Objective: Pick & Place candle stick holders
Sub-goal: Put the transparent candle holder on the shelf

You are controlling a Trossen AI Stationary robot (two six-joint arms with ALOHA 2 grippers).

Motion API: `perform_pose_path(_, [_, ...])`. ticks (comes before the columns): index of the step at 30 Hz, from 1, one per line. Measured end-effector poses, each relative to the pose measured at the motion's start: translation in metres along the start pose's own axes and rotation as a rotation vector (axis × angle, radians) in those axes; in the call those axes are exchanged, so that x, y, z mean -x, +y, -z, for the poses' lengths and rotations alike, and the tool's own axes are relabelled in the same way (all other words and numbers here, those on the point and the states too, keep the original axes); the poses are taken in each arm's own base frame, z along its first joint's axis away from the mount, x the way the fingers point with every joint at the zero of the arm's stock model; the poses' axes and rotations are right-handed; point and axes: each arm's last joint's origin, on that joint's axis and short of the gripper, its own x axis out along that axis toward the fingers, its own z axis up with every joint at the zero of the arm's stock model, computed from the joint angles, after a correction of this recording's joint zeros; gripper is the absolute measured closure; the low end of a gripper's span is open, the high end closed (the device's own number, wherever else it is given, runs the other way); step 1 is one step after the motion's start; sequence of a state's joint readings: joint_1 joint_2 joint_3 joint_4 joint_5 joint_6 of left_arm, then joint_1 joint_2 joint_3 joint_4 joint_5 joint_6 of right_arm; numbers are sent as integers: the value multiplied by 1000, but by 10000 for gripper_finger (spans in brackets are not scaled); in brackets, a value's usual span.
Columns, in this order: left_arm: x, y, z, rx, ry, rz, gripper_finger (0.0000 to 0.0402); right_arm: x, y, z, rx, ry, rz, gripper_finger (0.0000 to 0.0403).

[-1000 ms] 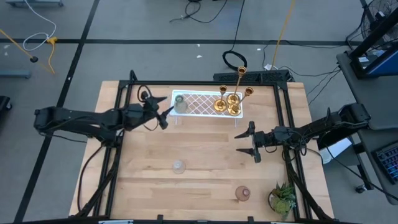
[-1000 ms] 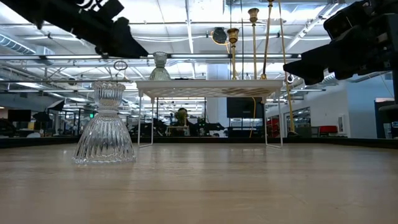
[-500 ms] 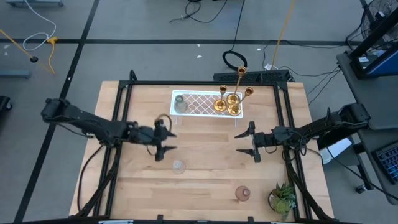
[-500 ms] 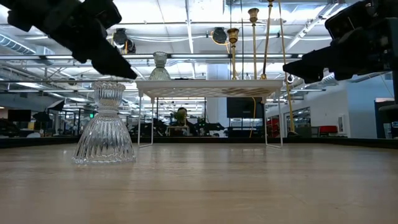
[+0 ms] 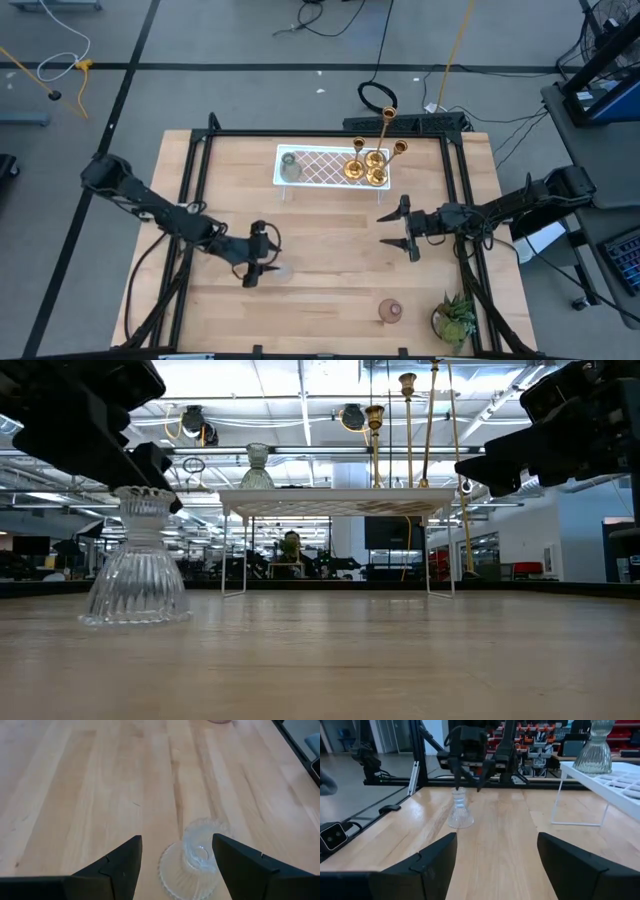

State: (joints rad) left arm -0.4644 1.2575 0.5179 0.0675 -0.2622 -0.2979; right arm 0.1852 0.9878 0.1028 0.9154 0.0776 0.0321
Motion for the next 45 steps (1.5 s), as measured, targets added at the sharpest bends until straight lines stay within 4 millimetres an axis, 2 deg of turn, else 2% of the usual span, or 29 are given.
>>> perform_pose_path(6, [2,-7,2,5,-8,-15,149,0,0,-4,15,-42,-1,135])
perform_pose_path(13, [6,-17,-5,-108,-114,12,106,0,0,-5,33,-52,-1,135])
perform_pose_path(16, [6,-21,-5,-91,-127,27,88,0,0,-5,33,-53,-1,135])
perform_pose_path(20, [-3,-23,3,-17,-76,23,75,0,0,-5,33,-53,-1,135])
perform_pose_path(24, [-18,-27,15,-15,-18,10,78,0,0,-5,33,-53,-1,135])
perform_pose_path(32, [-33,-27,23,-33,-42,-120,120,0,0,-5,33,-52,-1,135])
perform_pose_path(39, [-33,-28,21,-57,-64,-111,208,0,0,-5,15,-52,-1,135])
perform_pose_path(43, [-34,-26,12,-72,-137,-110,259,0,0,-5,14,-53,5,135])
perform_pose_path(45, [-34,-24,5,-83,-189,-100,263,0,0,-5,14,-53,5,135])
